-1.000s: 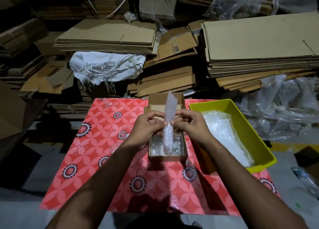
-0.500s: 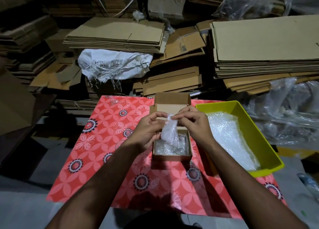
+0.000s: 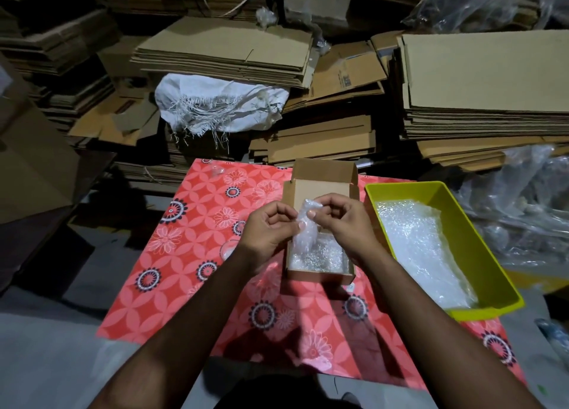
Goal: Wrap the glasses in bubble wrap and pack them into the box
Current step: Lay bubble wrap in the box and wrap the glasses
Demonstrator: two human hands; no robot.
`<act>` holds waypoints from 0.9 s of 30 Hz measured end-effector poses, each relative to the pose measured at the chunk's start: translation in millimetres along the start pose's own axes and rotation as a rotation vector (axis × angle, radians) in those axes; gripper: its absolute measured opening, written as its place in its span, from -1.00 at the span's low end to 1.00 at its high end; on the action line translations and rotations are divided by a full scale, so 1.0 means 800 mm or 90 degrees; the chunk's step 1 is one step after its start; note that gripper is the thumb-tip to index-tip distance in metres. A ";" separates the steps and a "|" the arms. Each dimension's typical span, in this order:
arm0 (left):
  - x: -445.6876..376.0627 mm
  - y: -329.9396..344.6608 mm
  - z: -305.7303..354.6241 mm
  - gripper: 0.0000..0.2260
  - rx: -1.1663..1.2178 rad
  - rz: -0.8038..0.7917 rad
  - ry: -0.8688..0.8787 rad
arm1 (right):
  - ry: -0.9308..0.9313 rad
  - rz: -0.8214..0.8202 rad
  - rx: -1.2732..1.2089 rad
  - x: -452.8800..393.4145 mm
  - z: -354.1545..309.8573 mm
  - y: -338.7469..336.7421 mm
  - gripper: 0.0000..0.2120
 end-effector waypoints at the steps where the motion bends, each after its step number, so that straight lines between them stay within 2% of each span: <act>1: 0.004 -0.002 -0.004 -0.79 0.013 -0.019 -0.022 | -0.005 0.001 0.012 -0.002 0.003 0.004 -0.89; 4: 0.014 -0.015 -0.012 -0.76 0.013 -0.032 -0.052 | -0.004 -0.009 0.091 -0.004 0.015 0.018 -0.90; 9: 0.020 -0.057 -0.028 -0.81 0.031 0.107 -0.063 | -0.011 -0.072 0.157 -0.001 0.034 0.053 -0.71; 13: 0.027 -0.081 -0.043 -0.92 0.065 0.117 -0.074 | -0.057 -0.036 0.198 -0.003 0.057 0.075 -0.66; 16: 0.027 -0.098 -0.054 -0.88 0.169 0.146 -0.139 | -0.074 -0.036 0.219 -0.002 0.071 0.091 -0.72; 19: 0.027 -0.115 -0.067 -0.94 0.212 0.146 -0.177 | -0.033 -0.051 0.161 -0.001 0.085 0.103 -0.78; 22: 0.026 -0.133 -0.088 -0.85 0.195 0.148 -0.186 | 0.034 -0.098 0.126 0.003 0.107 0.114 -0.94; 24: 0.025 -0.142 -0.100 -0.81 0.169 0.141 -0.189 | 0.076 -0.090 0.125 0.002 0.122 0.119 -0.91; 27: 0.014 -0.161 -0.111 -0.77 0.131 0.119 -0.191 | 0.069 -0.065 0.162 -0.015 0.130 0.125 -0.88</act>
Point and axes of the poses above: each hand's wrist, its own x-axis away from the middle knuckle, its own y-axis out of the palm, z = x × y, the point moved 4 cm from there along -x, towards the middle knuckle, and after that the axes turned 7 degrees about -x, right-handed, at the moved point
